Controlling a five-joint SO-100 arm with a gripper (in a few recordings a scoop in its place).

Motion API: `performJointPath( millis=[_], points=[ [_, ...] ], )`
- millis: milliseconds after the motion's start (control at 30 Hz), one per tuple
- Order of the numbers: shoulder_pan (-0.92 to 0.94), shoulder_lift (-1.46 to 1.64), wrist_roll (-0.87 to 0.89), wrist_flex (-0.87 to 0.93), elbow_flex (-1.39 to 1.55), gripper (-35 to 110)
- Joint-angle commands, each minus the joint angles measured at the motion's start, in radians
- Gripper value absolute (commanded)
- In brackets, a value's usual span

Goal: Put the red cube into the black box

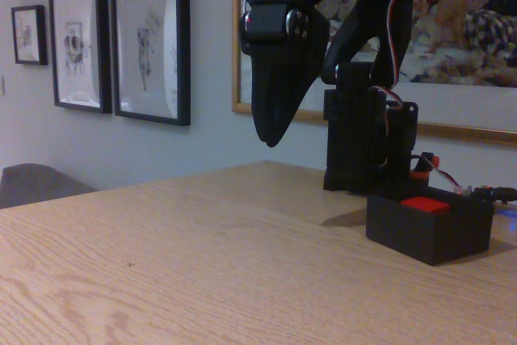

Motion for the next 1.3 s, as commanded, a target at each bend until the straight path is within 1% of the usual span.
performJointPath(
  millis=[0,233,500,700,1267],
  points=[
    [0.002,0.038,-0.012,0.015,0.005,0],
    [-0.032,0.13,-0.002,-0.003,0.072,-1],
    [-0.031,0.123,-0.02,-0.002,0.061,-1],
    [-0.04,0.196,-0.037,-0.043,0.129,-2],
    [-0.041,0.268,-0.058,-0.048,0.172,-2]
  ],
)
